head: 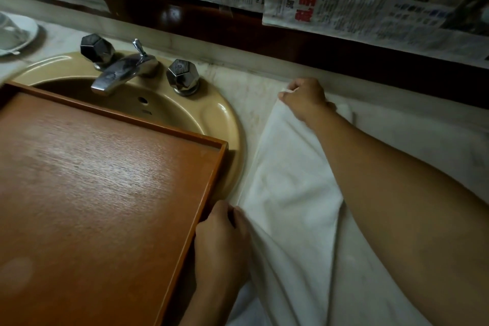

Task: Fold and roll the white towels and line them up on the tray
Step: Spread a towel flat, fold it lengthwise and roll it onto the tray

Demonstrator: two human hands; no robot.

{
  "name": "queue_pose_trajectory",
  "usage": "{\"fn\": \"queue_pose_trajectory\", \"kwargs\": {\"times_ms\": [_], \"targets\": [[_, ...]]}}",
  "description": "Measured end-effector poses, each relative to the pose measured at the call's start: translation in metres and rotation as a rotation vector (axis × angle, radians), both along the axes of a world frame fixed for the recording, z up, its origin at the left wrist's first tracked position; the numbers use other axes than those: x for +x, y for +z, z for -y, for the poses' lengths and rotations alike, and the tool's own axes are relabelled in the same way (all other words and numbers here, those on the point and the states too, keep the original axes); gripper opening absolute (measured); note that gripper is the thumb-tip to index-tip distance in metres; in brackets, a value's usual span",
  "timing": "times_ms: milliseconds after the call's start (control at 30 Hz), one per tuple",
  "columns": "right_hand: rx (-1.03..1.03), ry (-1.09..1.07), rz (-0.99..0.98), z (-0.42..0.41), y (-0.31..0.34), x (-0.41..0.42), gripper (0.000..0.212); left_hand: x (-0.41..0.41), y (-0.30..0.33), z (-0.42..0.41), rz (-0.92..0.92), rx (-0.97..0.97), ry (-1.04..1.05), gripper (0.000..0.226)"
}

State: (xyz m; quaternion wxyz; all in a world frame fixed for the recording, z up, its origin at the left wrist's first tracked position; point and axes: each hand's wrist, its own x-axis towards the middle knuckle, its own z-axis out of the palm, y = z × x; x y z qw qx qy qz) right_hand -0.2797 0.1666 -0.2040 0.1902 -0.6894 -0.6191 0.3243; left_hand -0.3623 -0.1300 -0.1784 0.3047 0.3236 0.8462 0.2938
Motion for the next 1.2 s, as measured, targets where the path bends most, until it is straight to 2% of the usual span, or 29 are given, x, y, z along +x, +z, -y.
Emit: {"fn": "queue_pose_trajectory", "kwargs": {"times_ms": [100,233,333,400,467,567,600,667,733,767,833,900,967,1133,1200], "targets": [[0.05,0.03,0.141,0.005,0.003,0.002,0.023,0.001,0.0,-0.003,-0.111,-0.062,-0.059,0.028],[0.086,0.107,0.162,0.011,0.012,0.005,0.027,-0.002,-0.001,-0.005,-0.276,-0.098,-0.187,0.021],[0.274,0.153,0.223,0.029,0.018,0.014,0.025,0.002,0.001,-0.009,-0.471,0.047,-0.282,0.007],[0.426,0.174,0.281,0.049,0.018,0.026,0.024,0.008,0.003,-0.025,-0.532,0.206,-0.386,0.019],[0.461,0.208,0.364,0.068,0.011,0.043,0.031,0.013,0.006,-0.055,-0.564,0.242,-0.551,0.032],[0.34,0.266,0.586,0.086,-0.004,0.074,0.05,0.009,0.001,-0.103,-0.555,0.003,-0.817,0.057],[0.284,0.282,0.631,0.087,-0.008,0.083,0.056,0.008,-0.003,-0.115,-0.61,-0.096,-0.882,0.063],[0.201,0.319,0.658,0.082,-0.012,0.095,0.062,0.007,-0.007,-0.131,-0.821,-0.199,-0.953,0.064],[0.178,0.355,0.647,0.076,-0.009,0.098,0.063,0.007,0.002,-0.147,-0.973,-0.156,-0.953,0.051],[0.184,0.354,0.638,0.076,-0.005,0.097,0.062,0.007,0.005,-0.155,-0.974,-0.101,-0.949,0.049],[0.221,0.317,0.627,0.085,0.0,0.096,0.061,0.005,0.003,-0.171,-0.903,-0.033,-0.987,0.059],[0.22,0.3,0.637,0.097,-0.002,0.1,0.065,0.004,-0.009,-0.182,-0.858,-0.063,-1.107,0.068],[0.165,0.312,0.657,0.101,-0.008,0.11,0.071,0.0,-0.025,-0.188,-0.863,-0.08,-1.141,0.072],[0.132,0.371,0.674,0.073,-0.01,0.12,0.074,-0.004,-0.032,-0.206,-0.909,-0.07,-0.969,0.071],[0.171,0.347,0.641,0.083,-0.005,0.12,0.072,-0.001,-0.026,-0.193,-0.853,-0.033,-0.916,0.07]]}}
